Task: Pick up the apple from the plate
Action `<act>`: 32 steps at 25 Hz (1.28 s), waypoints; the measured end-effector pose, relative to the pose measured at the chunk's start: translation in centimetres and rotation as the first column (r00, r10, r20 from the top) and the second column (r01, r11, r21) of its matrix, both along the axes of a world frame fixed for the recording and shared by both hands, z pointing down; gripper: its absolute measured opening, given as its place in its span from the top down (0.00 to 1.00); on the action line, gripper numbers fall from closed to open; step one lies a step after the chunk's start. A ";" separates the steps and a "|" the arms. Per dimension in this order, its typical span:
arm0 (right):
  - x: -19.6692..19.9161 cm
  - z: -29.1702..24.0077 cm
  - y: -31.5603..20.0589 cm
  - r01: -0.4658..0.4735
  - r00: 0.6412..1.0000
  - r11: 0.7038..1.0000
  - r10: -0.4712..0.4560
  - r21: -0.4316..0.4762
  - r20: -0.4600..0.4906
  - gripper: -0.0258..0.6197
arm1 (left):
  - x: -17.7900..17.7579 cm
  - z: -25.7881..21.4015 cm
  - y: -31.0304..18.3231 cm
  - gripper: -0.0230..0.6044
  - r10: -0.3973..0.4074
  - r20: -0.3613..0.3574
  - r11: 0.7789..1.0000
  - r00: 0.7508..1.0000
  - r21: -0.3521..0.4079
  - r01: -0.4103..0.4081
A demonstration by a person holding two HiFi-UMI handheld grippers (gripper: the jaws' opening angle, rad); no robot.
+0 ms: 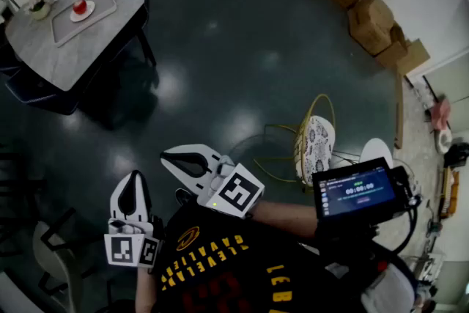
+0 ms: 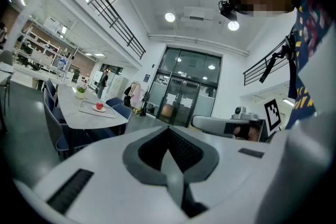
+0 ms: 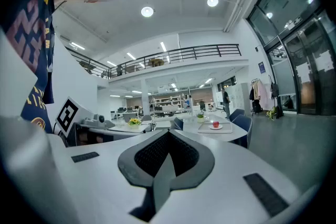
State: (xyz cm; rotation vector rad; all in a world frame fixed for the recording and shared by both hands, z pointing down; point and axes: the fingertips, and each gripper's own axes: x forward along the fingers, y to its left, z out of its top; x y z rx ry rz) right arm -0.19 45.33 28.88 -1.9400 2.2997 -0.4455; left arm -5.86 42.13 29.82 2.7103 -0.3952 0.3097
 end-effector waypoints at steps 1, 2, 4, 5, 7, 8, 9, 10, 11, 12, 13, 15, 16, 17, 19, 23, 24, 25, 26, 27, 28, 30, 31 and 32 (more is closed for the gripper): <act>-0.1 0.0 -0.1 0.004 1.000 1.000 -0.004 -0.003 -0.004 0.96 | 0.0 0.0 -0.1 0.96 0.000 -0.002 1.000 1.000 0.000 0.000; -0.3 0.1 -0.2 0.008 1.000 1.000 -0.008 -0.005 -0.006 0.96 | -0.1 -0.1 -0.2 0.96 -0.001 -0.003 1.000 1.000 0.000 0.001; -0.5 0.1 -0.4 0.011 1.000 1.000 -0.011 0.000 -0.006 0.96 | -0.2 -0.1 -0.5 0.96 -0.005 -0.005 1.000 1.000 0.001 0.005; -0.5 0.0 -0.5 0.010 1.000 1.000 -0.010 0.008 -0.001 0.96 | -0.2 -0.2 -0.6 0.96 -0.008 -0.007 1.000 1.000 0.002 0.008; -0.3 -0.4 -0.6 0.001 1.000 1.000 -0.001 0.023 0.012 0.96 | -0.2 -0.3 -0.9 0.96 -0.013 -0.013 1.000 1.000 0.004 0.013; -0.2 -0.5 -0.7 -0.007 1.000 1.000 0.006 0.026 0.017 0.96 | -0.2 -0.5 -1.0 0.96 -0.013 -0.017 1.000 1.000 0.008 0.014; 0.0 -0.7 -0.8 -0.016 1.000 0.999 0.015 0.027 0.021 0.96 | -0.2 -0.7 -1.0 0.96 -0.013 -0.021 1.000 1.000 0.014 0.013; 0.2 -1.0 -0.8 -0.024 0.999 0.999 0.023 0.032 0.023 0.96 | -0.1 -0.9 -1.0 0.96 -0.011 -0.024 1.000 1.000 0.021 0.011; 0.3 -1.2 -0.8 -0.029 0.999 0.999 0.028 0.040 0.020 0.96 | 0.0 -1.1 -0.9 0.96 -0.008 -0.027 1.000 1.000 0.028 0.009; 0.4 -1.5 -0.8 -0.032 0.999 0.998 0.031 0.049 0.013 0.96 | 0.1 -1.3 -0.8 0.96 -0.005 -0.030 0.999 1.000 0.036 0.007; 0.6 -1.7 -0.7 -0.033 0.999 0.998 0.033 0.059 0.002 0.96 | 0.3 -1.5 -0.7 0.96 -0.003 -0.033 0.999 0.999 0.044 0.004; 1.0 -2.2 -0.9 -0.036 0.999 0.996 0.036 0.079 -0.009 0.96 | 0.9 -1.9 -0.7 0.96 0.000 -0.038 0.998 0.999 0.058 0.002; 1.3 -2.3 -1.1 -0.037 0.999 0.996 0.037 0.085 -0.002 0.96 | 1.3 -2.1 -0.8 0.96 0.000 -0.038 0.998 0.999 0.062 0.002; 1.6 -2.3 -1.3 -0.037 0.999 0.996 0.036 0.083 0.011 0.96 | 1.7 -2.2 -1.0 0.96 -0.001 -0.036 0.998 0.999 0.066 0.004; 0.8 -2.2 -1.3 -0.031 0.999 0.997 0.029 0.070 0.031 0.96 | 1.2 -2.5 -0.8 0.96 -0.004 -0.035 0.997 0.999 0.071 0.006; -11.7 -3.3 4.8 -0.088 0.994 0.994 0.091 0.067 -0.051 0.96 | -11.0 -3.7 5.1 0.96 0.086 -0.100 0.993 0.991 0.093 -0.076; -14.9 -3.5 6.5 -0.109 0.990 0.992 0.114 0.067 -0.077 0.96 | -14.3 -3.8 6.7 0.96 0.113 -0.113 0.990 0.987 0.101 -0.102; -16.8 -3.6 7.5 -0.125 0.987 0.990 0.130 0.064 -0.089 0.96 | -16.5 -3.7 7.7 0.96 0.130 -0.118 0.987 0.984 0.106 -0.118; -17.4 -3.6 7.8 -0.133 0.986 0.989 0.138 0.061 -0.091 0.96 | -17.1 -3.6 8.1 0.96 0.135 -0.120 0.987 0.984 0.106 -0.122; -16.8 -3.6 7.6 -0.133 0.987 0.990 0.137 0.056 -0.087 0.96 | -16.7 -3.6 7.9 0.96 0.128 -0.123 0.988 0.984 0.102 -0.116; -15.7 -3.4 7.2 -0.128 0.988 0.991 0.132 0.047 -0.083 0.96 | -15.7 -3.7 7.5 0.96 0.118 -0.125 0.990 0.985 0.095 -0.107; -13.0 -2.7 6.3 -0.115 0.990 0.993 0.116 0.016 -0.079 0.96 | -13.2 -3.5 6.6 0.96 0.100 -0.122 0.992 0.988 0.085 -0.090; -11.9 -2.3 5.8 -0.107 0.991 0.994 0.107 -0.001 -0.079 0.96 | -12.1 -3.4 6.1 0.96 0.090 -0.120 0.993 0.989 0.086 -0.080; -10.8 -2.0 5.4 -0.098 0.992 0.995 0.097 -0.015 -0.081 0.96 | -11.1 -3.5 5.7 0.96 0.079 -0.119 0.994 0.990 0.090 -0.068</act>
